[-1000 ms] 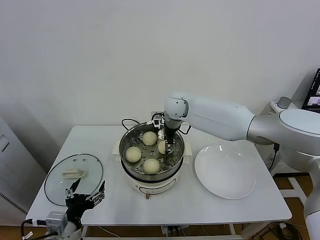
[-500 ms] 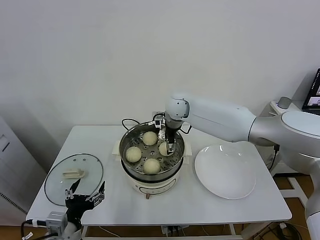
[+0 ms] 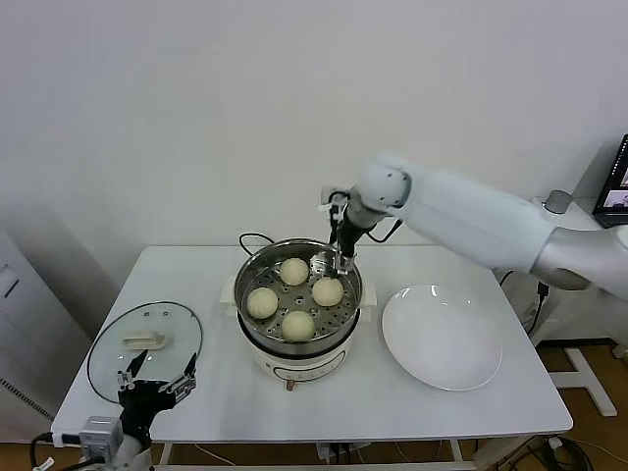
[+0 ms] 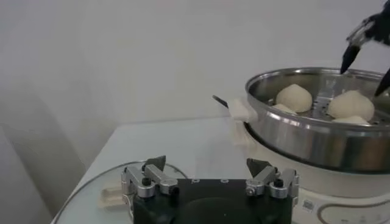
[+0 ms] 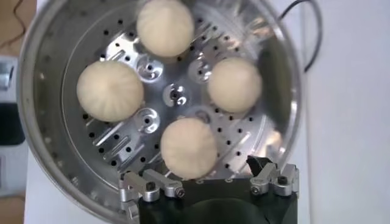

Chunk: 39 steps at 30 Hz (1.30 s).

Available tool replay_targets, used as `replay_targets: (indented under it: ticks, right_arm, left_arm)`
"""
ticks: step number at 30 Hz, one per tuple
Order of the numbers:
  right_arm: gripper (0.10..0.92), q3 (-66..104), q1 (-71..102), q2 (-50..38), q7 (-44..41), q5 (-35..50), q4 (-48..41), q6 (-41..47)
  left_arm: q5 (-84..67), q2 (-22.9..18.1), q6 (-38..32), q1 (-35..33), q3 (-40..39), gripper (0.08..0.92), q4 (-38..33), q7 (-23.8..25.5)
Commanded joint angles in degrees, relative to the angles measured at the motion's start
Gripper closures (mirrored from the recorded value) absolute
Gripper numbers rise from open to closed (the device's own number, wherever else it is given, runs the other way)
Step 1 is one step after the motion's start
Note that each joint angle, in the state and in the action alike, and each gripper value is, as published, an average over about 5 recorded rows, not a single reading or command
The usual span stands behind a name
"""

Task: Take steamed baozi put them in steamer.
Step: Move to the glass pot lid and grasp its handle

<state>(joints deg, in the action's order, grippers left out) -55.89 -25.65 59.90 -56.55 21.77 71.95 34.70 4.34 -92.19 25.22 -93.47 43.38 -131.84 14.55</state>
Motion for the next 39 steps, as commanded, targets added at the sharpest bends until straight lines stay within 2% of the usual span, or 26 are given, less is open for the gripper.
replay_targets:
  ticks: [1,8,13,17,24,29,31,33,36,39]
  right_arm:
    - [0.203,27.34,12.57,-10.27,13.72,6.30,6.82,-8.74]
    - [0.203,56.20,37.43,-12.30,27.50,5.62,15.09,-20.36]
    - [0.203,76.24,57.64,-6.98,36.61,3.23,20.01,-27.42]
    - [0.203,87.98,71.75,0.52,42.35,4.55,21.19,-32.09]
    - [0.203,94.53,88.81,9.25,48.53,11.28,22.17,-37.78]
    - [0.203,95.75,96.00,12.23,52.01,16.16,24.44,-37.33]
    - [0.203,95.72,97.86,12.47,51.97,16.89,25.16,-37.39]
    - [0.203,95.24,99.01,12.21,51.68,17.34,25.40,-37.60]
    - [0.203,94.46,98.79,11.45,51.41,17.58,24.67,-37.77]
    - [0.203,93.62,97.16,10.77,51.50,17.55,23.39,-37.61]
  left_arm:
    - [-1.16,-2.81,-3.00,0.18,1.22,0.177,-0.08,-0.97]
    - [-3.42,-2.81,-7.43,1.76,-0.06,0.177,1.77,-1.80]
    - [-2.28,-2.79,-9.98,5.84,-0.15,0.177,4.73,-4.10]
    - [2.18,-1.07,-10.65,7.22,0.67,0.177,6.42,-4.11]
    - [11.83,2.67,-13.16,8.83,2.74,0.177,8.73,-2.65]
    - [28.24,4.04,-17.33,11.28,5.40,0.177,12.18,-1.97]
    - [37.56,6.29,-20.24,11.80,5.79,0.177,13.99,-3.34]
    - [48.61,9.99,-23.12,11.75,5.51,0.177,15.71,-6.89]
    - [63.75,17.55,-25.02,9.52,3.59,0.177,17.34,-12.16]
    - [71.02,24.74,-23.31,6.20,1.42,0.177,18.14,-13.83]
